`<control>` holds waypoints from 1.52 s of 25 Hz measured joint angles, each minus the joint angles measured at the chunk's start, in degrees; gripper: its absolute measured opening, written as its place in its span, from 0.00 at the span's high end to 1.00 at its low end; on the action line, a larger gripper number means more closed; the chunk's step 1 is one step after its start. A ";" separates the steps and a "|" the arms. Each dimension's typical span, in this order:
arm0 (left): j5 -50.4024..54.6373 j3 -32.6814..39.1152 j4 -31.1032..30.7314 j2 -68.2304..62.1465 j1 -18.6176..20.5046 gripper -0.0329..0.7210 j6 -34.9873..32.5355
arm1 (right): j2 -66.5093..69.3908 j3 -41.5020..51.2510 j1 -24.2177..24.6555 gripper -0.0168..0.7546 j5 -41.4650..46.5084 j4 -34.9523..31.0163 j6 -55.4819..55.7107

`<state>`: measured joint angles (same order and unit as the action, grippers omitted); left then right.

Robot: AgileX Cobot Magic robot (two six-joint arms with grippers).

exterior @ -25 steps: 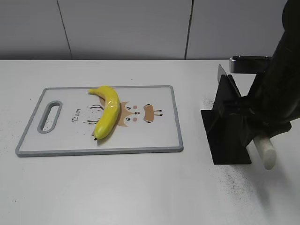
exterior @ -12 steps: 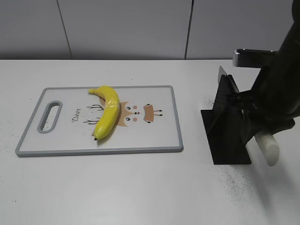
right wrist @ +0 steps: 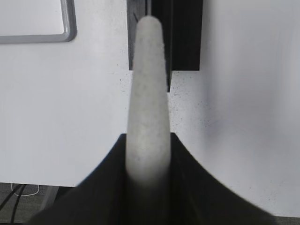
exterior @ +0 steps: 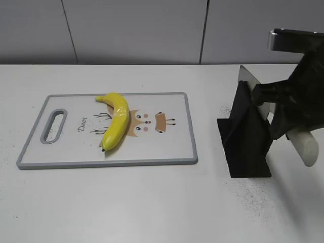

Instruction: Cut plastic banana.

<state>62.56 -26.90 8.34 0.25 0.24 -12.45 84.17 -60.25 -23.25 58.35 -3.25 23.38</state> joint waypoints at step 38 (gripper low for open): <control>-8.42 -3.69 1.45 -15.00 0.00 0.22 -7.66 | 3.83 -23.47 0.00 0.77 7.23 5.87 -23.38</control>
<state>54.14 -30.59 9.80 -14.74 0.24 -20.10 88.00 -83.71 -23.25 65.58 2.62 0.00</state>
